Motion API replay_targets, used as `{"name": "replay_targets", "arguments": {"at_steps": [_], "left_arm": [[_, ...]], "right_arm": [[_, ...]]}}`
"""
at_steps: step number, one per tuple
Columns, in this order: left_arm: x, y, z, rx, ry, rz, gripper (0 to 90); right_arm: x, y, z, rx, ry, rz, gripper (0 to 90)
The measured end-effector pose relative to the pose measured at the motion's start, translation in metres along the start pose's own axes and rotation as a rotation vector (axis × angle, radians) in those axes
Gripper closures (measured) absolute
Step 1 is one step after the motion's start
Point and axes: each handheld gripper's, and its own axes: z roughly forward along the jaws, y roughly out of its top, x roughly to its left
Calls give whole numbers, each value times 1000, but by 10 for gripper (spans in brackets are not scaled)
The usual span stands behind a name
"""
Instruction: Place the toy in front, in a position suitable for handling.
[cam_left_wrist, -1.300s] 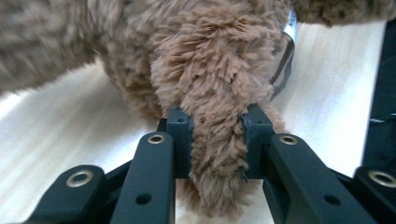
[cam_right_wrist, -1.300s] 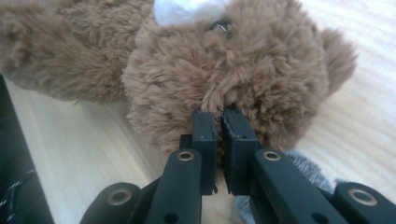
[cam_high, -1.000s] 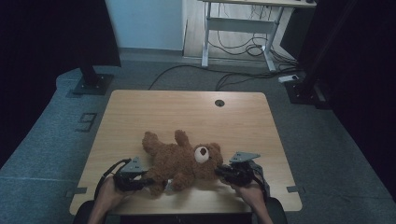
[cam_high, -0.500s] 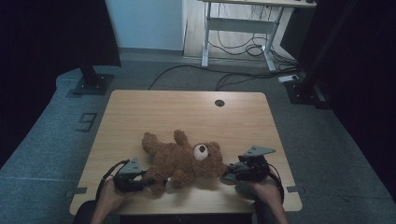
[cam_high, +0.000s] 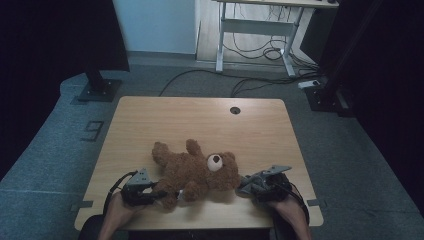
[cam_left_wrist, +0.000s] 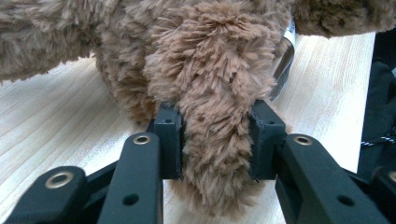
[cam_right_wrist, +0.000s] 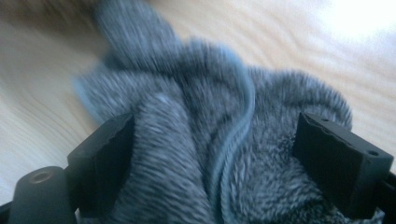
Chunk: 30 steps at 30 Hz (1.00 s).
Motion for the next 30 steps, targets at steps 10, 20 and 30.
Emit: {"name": "replay_targets", "arguments": {"at_steps": [10,20,30], "left_arm": [[0,-3,1,-12,-3,-24,593],[0,-5,1,-20,-8,-42,591],[-1,-5,1,-20,1,-47,594]], "right_arm": [[-6,-6,0,19,-34,20,488],[-6,-8,-4,14,-65,32,667],[-9,-10,-22,-75,-47,80,720]]}}
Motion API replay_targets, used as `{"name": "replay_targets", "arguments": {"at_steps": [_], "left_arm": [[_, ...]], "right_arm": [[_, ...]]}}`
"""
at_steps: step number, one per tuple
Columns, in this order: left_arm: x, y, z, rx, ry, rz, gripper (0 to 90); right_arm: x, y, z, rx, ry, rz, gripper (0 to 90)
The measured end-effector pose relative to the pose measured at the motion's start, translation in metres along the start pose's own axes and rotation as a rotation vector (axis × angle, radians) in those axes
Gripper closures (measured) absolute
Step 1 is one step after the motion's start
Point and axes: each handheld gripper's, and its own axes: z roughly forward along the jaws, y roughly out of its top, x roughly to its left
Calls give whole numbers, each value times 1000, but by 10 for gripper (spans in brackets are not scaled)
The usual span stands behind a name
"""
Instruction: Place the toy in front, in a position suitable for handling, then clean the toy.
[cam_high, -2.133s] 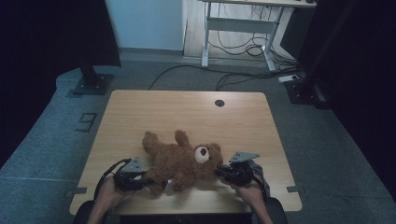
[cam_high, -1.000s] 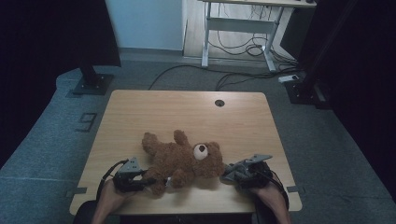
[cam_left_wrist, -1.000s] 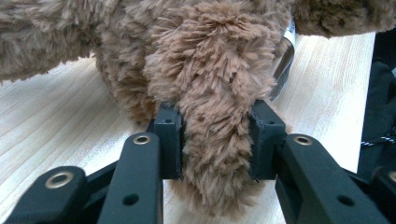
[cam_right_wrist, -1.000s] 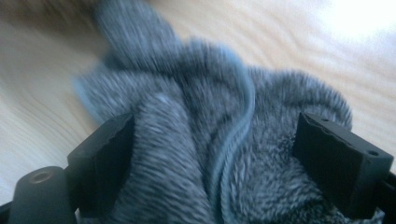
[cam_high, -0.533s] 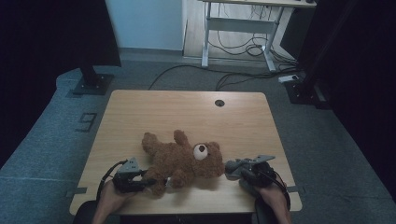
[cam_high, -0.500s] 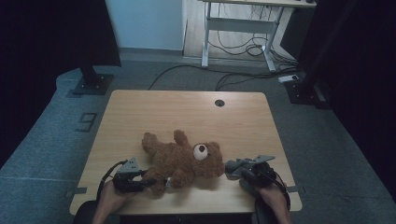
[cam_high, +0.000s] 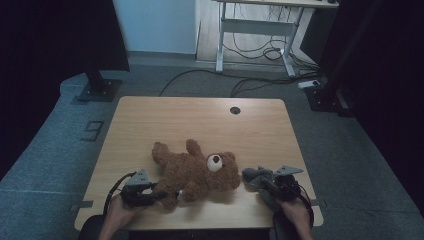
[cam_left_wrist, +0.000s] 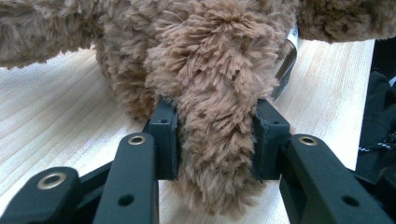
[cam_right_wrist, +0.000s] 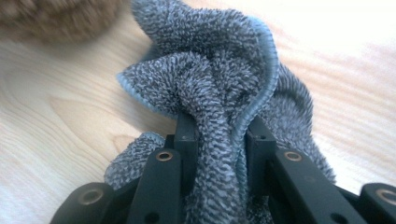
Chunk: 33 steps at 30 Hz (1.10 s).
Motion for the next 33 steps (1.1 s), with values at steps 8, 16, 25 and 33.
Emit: {"name": "replay_targets", "arguments": {"at_steps": [8,16,25,33], "left_arm": [[0,-1,0,-8,2,-7,591],[0,-2,0,-17,7,5,583],[-1,-3,0,-16,9,8,584],[-1,-3,0,-17,5,11,582]], "right_arm": [[-2,15,-26,-89,14,-14,718],[2,43,-44,-142,43,-45,717],[14,67,-45,-188,115,-71,716],[36,97,-42,-220,194,-130,712]]}}
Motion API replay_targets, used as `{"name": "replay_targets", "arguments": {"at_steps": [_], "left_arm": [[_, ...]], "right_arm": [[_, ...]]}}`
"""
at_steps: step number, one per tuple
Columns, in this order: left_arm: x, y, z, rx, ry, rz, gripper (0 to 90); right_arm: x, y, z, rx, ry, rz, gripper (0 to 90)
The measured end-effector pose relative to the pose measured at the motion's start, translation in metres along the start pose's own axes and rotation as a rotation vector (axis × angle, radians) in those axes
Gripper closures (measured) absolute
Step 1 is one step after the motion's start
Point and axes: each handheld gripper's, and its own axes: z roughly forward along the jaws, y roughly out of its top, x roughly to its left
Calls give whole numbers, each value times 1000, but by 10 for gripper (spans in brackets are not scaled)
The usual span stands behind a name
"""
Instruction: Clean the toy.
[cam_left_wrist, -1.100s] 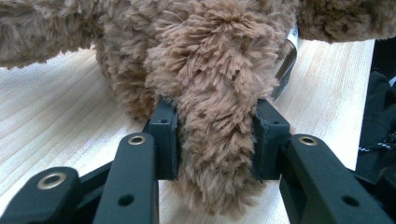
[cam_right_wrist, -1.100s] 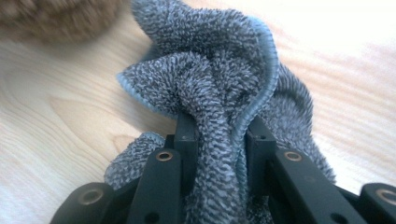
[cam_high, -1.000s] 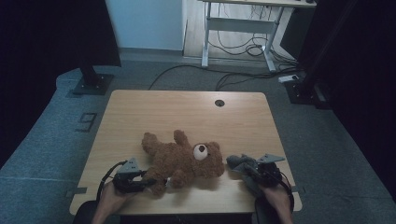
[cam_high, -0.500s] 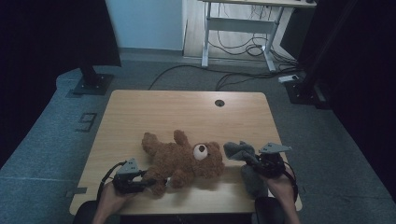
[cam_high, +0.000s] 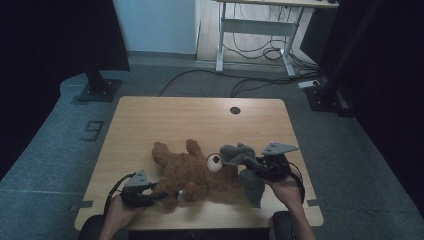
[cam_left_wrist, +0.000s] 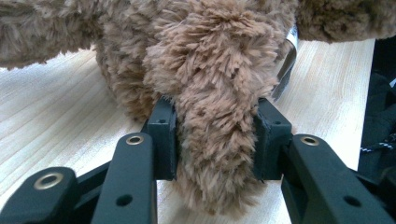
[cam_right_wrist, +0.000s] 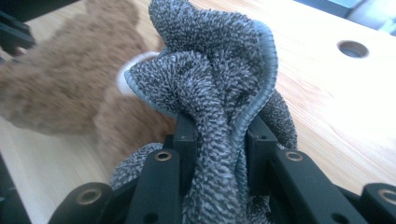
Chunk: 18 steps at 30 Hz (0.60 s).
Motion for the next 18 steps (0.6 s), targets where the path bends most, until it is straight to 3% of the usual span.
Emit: {"name": "replay_targets", "arguments": {"at_steps": [6,11,14,18], "left_arm": [[0,0,0,-2,1,5,580],[-1,0,0,-3,3,6,580],[-1,0,0,-3,1,4,582],[0,0,0,-2,-2,4,589]], "right_arm": [[16,17,23,10,71,-37,709],[28,18,46,51,119,-52,705],[32,15,57,71,130,-57,702],[31,10,58,82,116,-66,698]]}}
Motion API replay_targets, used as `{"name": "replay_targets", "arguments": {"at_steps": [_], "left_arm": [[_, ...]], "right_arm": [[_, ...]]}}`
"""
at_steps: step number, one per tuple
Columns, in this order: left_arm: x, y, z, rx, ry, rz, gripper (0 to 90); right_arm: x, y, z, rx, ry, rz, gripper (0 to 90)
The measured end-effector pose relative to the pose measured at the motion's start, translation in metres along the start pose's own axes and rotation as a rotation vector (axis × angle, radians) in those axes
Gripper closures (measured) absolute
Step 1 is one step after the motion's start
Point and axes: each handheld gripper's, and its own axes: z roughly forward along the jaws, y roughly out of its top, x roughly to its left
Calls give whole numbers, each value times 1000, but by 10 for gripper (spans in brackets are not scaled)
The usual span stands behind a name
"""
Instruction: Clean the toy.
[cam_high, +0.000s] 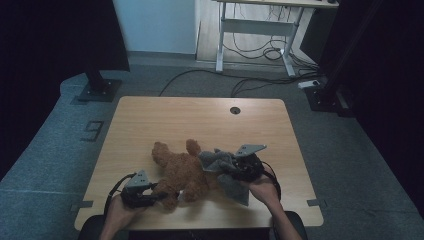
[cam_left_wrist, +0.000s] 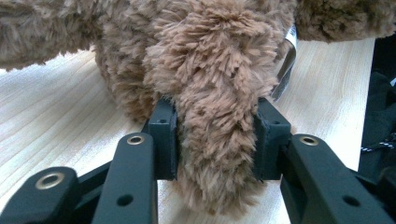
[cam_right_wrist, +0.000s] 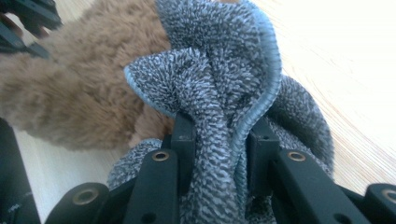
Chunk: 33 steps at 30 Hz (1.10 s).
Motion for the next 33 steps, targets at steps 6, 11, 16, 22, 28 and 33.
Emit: {"name": "replay_targets", "arguments": {"at_steps": [6,11,16,22,28,33], "left_arm": [[1,0,0,-2,-5,-4,597],[1,-1,0,-3,-5,-7,597],[1,-1,0,-4,-8,-8,596],[1,-1,0,-4,-5,-7,596],[0,-1,0,-3,-3,-4,595],[0,-1,0,-2,1,0,593]], "right_arm": [[-6,-17,-6,27,-43,30,694],[-11,-34,-11,45,-66,67,692],[-17,-52,-15,75,-81,104,691],[-21,-68,-23,108,-115,124,690],[-19,-64,-46,71,-134,118,692],[-3,-35,-60,-3,-91,59,692]]}}
